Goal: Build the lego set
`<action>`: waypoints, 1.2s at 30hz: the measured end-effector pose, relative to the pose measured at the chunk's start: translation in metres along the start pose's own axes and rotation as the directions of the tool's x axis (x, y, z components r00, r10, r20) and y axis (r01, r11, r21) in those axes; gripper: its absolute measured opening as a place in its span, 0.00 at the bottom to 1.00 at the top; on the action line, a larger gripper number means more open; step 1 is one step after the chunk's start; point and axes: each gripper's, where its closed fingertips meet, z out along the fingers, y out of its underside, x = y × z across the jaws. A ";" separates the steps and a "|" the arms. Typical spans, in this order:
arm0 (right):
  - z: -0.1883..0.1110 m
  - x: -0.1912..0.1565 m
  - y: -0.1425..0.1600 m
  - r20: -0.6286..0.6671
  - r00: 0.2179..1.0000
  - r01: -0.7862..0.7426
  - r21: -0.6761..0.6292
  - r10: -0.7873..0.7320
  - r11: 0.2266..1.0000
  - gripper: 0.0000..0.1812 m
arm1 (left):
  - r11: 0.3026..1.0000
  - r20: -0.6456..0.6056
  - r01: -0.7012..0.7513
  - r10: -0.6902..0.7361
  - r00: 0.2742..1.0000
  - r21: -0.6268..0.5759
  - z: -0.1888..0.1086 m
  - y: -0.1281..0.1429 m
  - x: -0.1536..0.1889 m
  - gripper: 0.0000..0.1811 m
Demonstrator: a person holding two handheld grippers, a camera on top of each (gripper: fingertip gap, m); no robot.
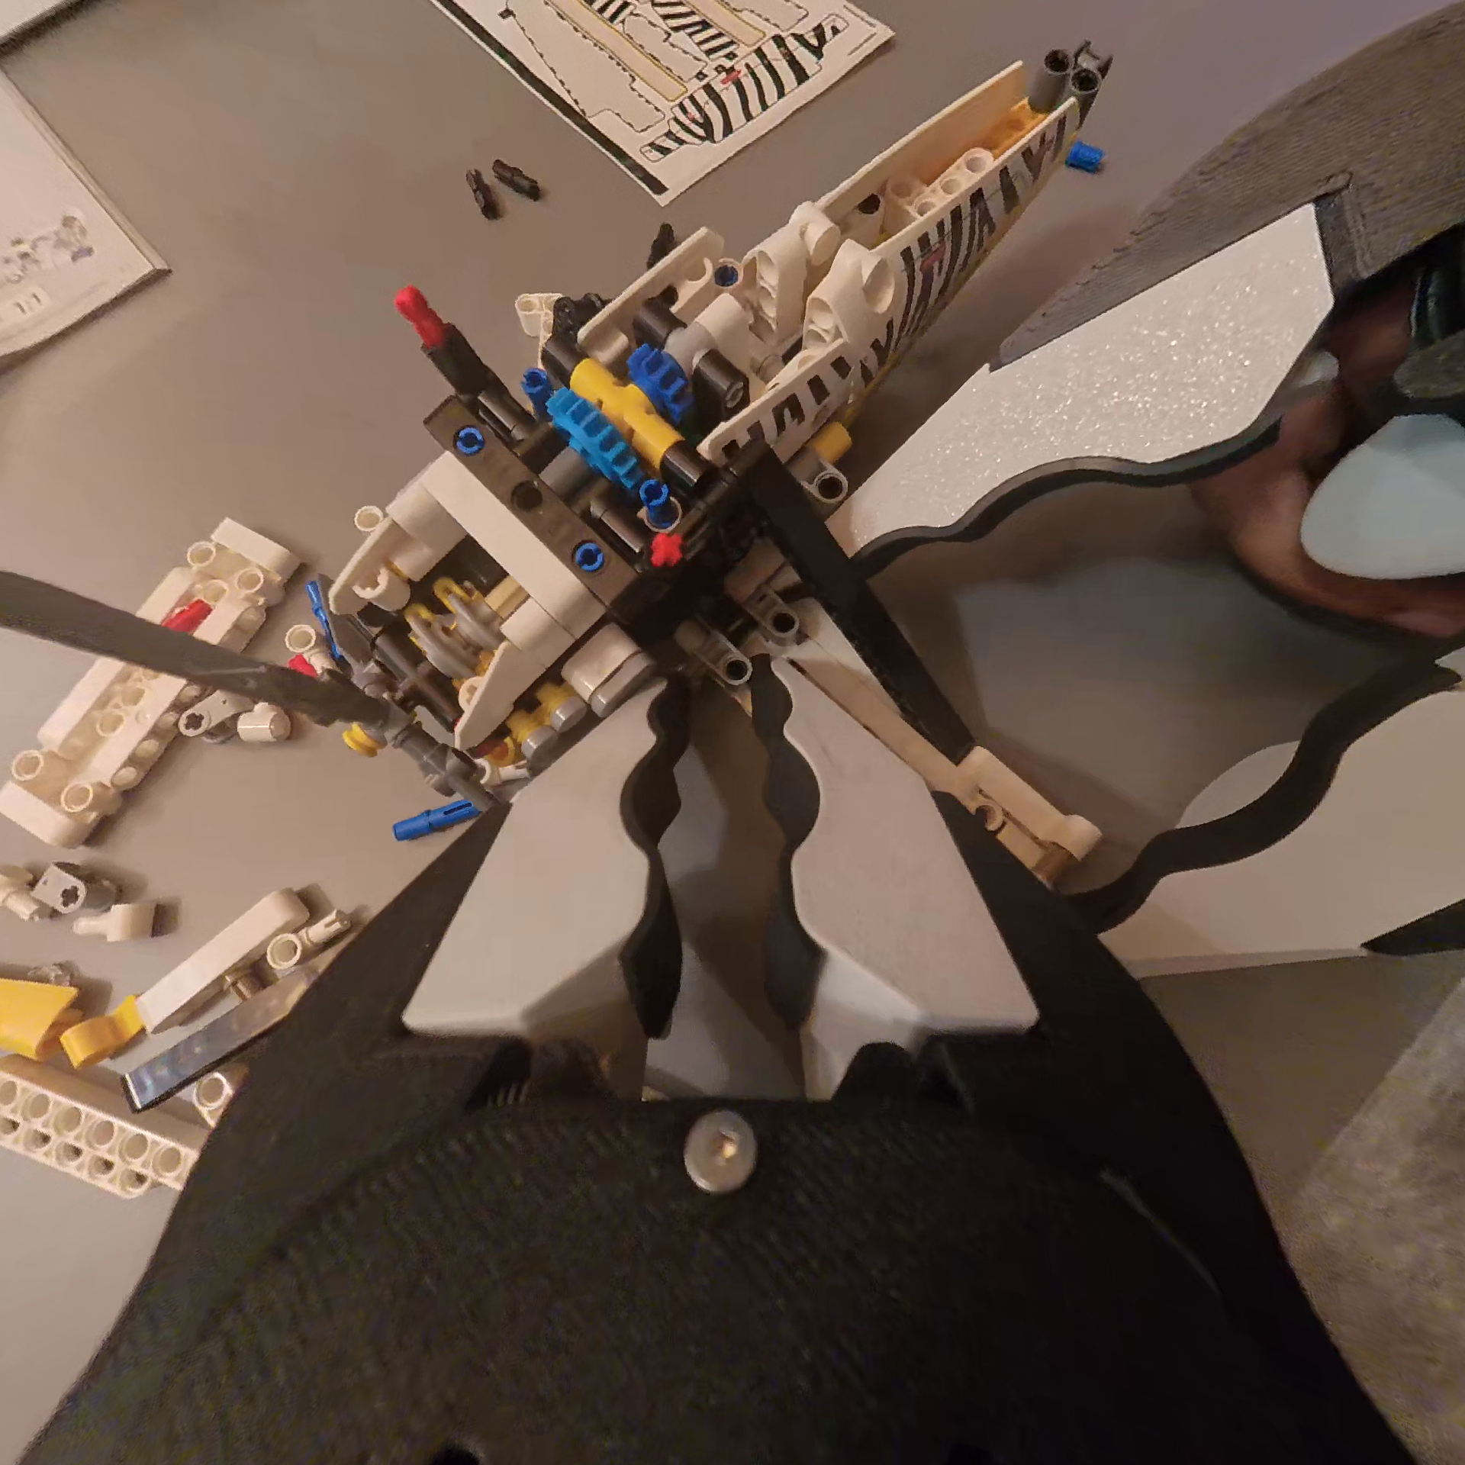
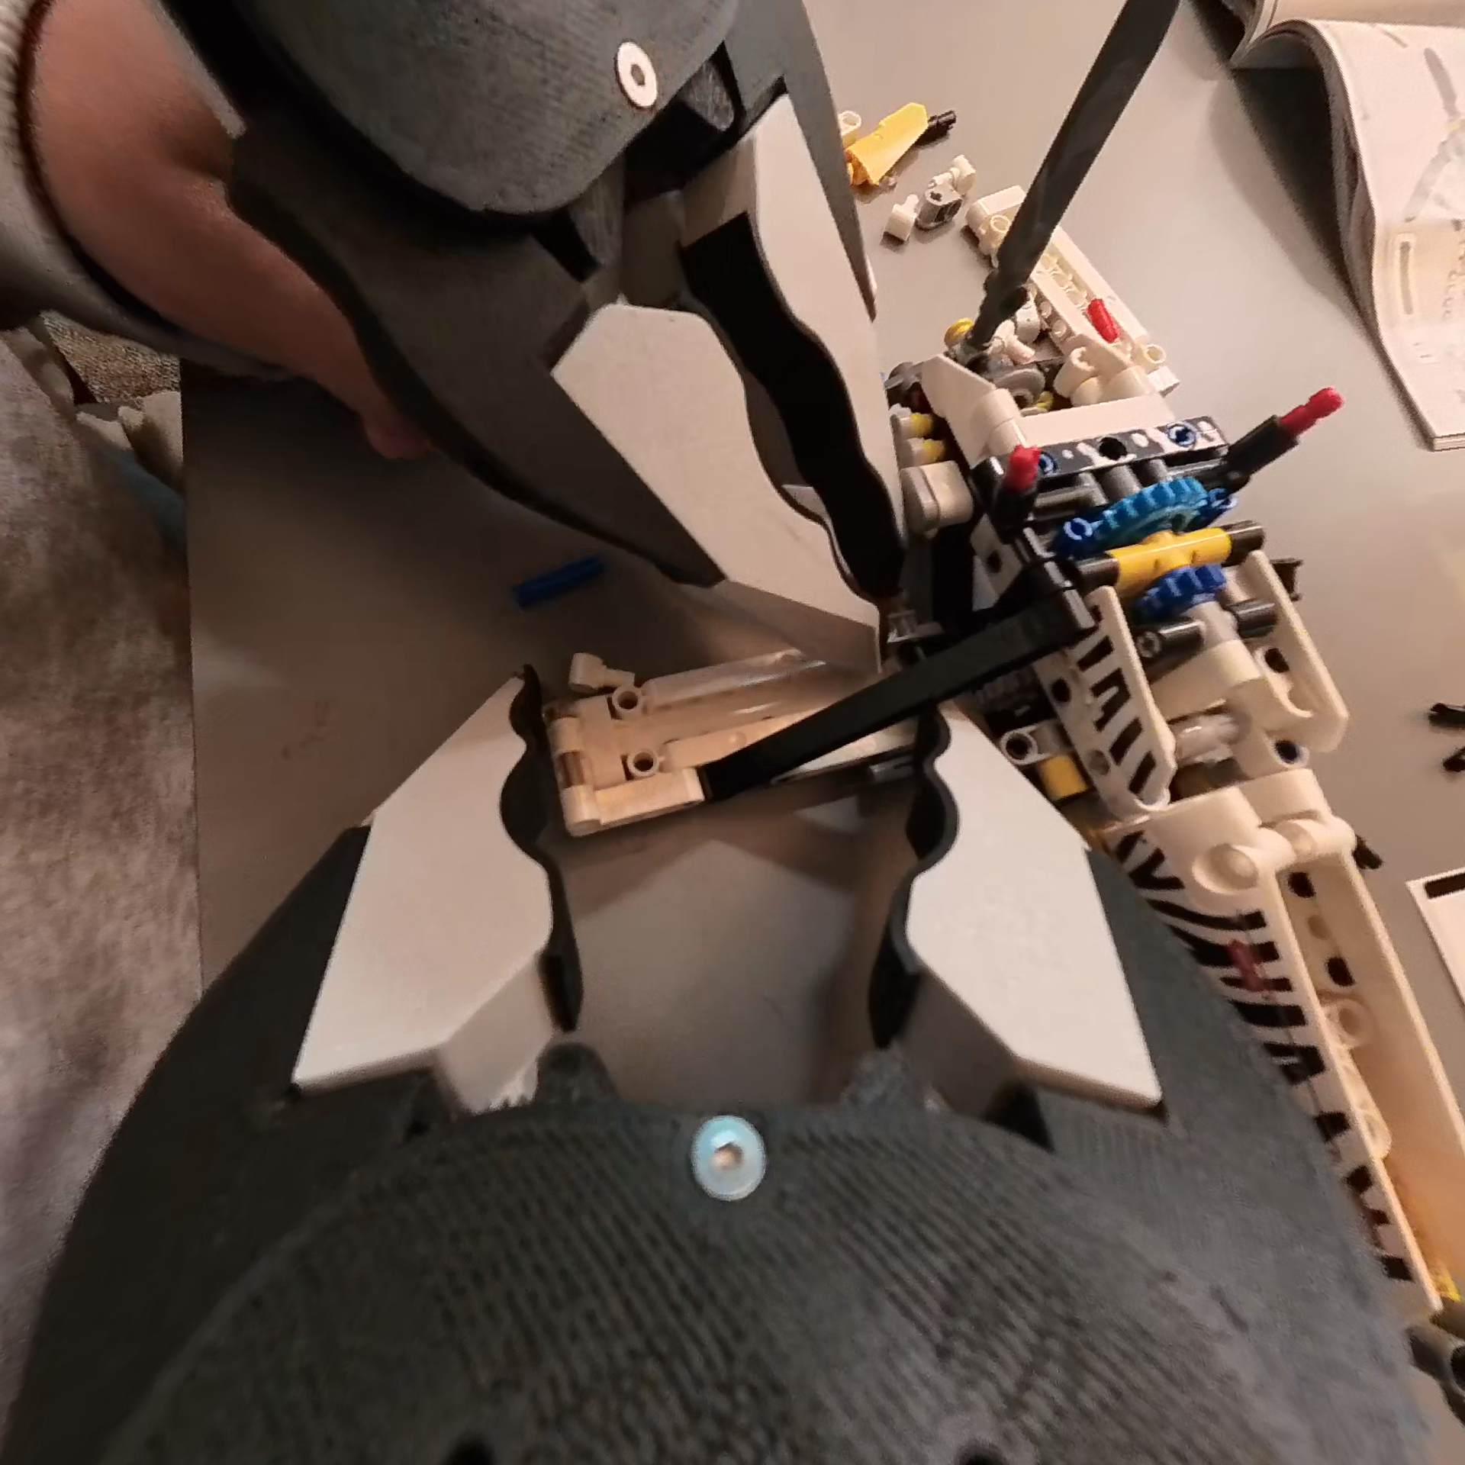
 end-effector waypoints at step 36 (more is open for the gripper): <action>0.002 0.001 0.000 -0.003 1.000 -0.011 0.007 0.011 1.000 0.51 | 0.999 -0.015 0.032 -0.032 0.999 0.000 0.001 0.000 -0.002 0.08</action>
